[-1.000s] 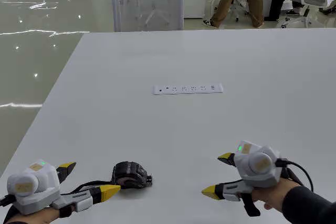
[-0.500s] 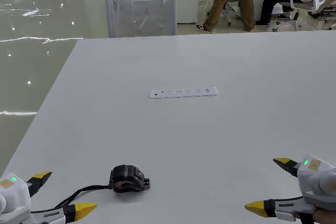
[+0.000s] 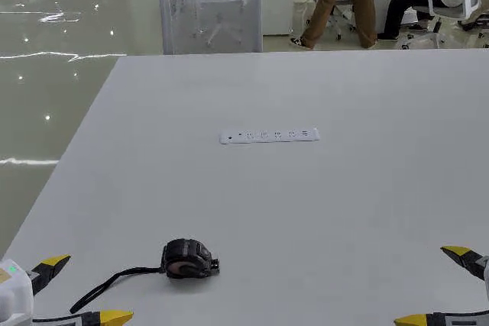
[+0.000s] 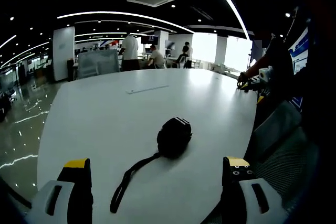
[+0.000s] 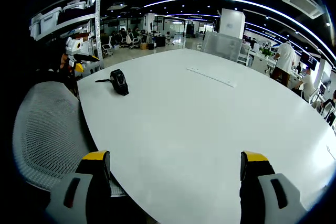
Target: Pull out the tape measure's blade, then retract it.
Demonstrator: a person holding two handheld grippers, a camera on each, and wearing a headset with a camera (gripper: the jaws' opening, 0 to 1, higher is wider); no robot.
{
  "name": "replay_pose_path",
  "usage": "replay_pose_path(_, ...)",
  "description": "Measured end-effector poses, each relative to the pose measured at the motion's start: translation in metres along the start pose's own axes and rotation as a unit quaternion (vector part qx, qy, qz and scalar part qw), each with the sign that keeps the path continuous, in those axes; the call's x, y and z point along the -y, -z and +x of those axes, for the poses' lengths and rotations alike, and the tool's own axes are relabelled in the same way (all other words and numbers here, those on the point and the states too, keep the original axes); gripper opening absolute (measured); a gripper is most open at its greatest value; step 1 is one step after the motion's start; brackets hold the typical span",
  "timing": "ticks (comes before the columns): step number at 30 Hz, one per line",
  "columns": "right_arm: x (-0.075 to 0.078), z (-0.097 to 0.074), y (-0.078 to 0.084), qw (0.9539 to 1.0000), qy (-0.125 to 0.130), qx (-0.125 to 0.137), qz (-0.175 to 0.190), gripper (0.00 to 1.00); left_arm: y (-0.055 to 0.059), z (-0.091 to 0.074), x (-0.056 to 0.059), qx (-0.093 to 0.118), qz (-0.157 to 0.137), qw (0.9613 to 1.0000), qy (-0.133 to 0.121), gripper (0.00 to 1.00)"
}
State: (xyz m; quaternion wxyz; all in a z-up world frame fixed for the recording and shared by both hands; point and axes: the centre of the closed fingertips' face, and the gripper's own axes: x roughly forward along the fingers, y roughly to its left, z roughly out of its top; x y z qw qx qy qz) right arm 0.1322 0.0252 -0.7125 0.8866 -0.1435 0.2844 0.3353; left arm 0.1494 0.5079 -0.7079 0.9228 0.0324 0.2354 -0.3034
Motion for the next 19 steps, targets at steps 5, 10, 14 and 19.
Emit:
replay_pose_path(5,0.004,0.006,-0.001,1.0000,-0.002,0.002,-0.003,1.00,-0.007,-0.001,0.001,0.019,0.008,0.9998,0.003,1.00)
replay_pose_path(10,0.004,0.007,-0.002,1.0000,-0.007,0.002,0.000,1.00,-0.011,0.001,0.005,0.025,0.015,0.9995,0.012,1.00)
replay_pose_path(14,0.003,0.006,-0.001,0.9999,-0.010,-0.001,-0.003,1.00,-0.014,0.002,0.005,0.033,0.016,0.9992,0.012,1.00)
replay_pose_path(19,0.005,0.006,-0.001,1.0000,-0.009,-0.001,-0.004,1.00,-0.012,0.004,0.005,0.028,0.013,0.9995,0.012,1.00)
